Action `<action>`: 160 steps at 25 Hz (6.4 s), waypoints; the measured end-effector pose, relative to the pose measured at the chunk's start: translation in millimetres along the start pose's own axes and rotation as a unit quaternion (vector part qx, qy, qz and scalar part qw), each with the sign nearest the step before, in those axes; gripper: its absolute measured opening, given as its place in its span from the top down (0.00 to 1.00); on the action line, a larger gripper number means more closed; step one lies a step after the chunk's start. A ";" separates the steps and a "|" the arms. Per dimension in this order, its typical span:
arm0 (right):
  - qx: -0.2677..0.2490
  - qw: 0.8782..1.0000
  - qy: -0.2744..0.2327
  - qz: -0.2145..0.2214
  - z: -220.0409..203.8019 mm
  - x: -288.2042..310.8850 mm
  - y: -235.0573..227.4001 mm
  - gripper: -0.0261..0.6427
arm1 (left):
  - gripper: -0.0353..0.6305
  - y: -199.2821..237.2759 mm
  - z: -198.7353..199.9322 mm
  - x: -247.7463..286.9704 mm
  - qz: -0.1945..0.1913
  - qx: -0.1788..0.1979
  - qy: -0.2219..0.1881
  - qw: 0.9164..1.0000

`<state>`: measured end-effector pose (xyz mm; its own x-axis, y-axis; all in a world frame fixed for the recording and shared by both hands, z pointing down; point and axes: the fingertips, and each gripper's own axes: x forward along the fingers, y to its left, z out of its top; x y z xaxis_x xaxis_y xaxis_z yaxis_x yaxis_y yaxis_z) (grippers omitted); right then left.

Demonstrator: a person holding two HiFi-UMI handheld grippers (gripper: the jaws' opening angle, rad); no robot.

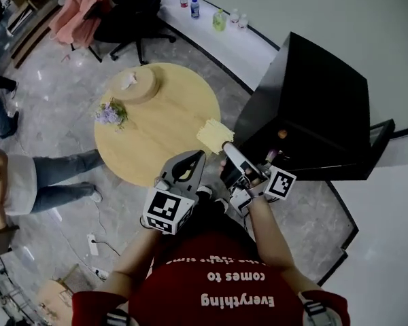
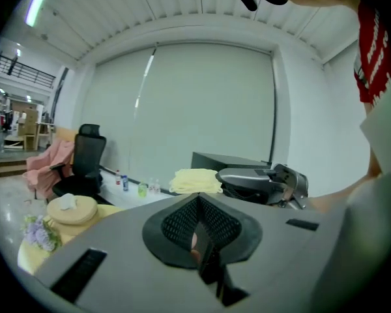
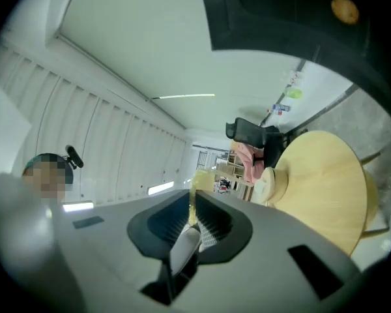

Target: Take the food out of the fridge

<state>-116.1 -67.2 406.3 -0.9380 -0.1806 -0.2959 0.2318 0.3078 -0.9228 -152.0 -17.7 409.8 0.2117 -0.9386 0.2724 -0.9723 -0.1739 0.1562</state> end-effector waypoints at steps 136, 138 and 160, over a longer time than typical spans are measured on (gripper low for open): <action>-0.209 0.711 0.027 -0.671 94.5 -298.3 -293.0 0.66 | 0.94 -156.8 -175.7 193.9 -0.192 0.126 0.217 0.949; -0.202 0.716 0.026 -0.668 92.2 -298.7 -301.4 0.66 | 0.94 -153.8 -182.7 195.2 -0.190 0.126 0.218 0.949; -0.182 0.755 0.046 -0.628 71.4 -294.9 -291.3 0.74 | 0.94 -149.5 -187.8 188.4 -0.186 0.122 0.214 0.951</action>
<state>111.5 -170.3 744.7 -0.3763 -0.4841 0.7900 -0.9265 0.1870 -0.3267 51.9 -112.5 616.1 0.5151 -0.6009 0.6112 -0.8060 -0.5822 0.1069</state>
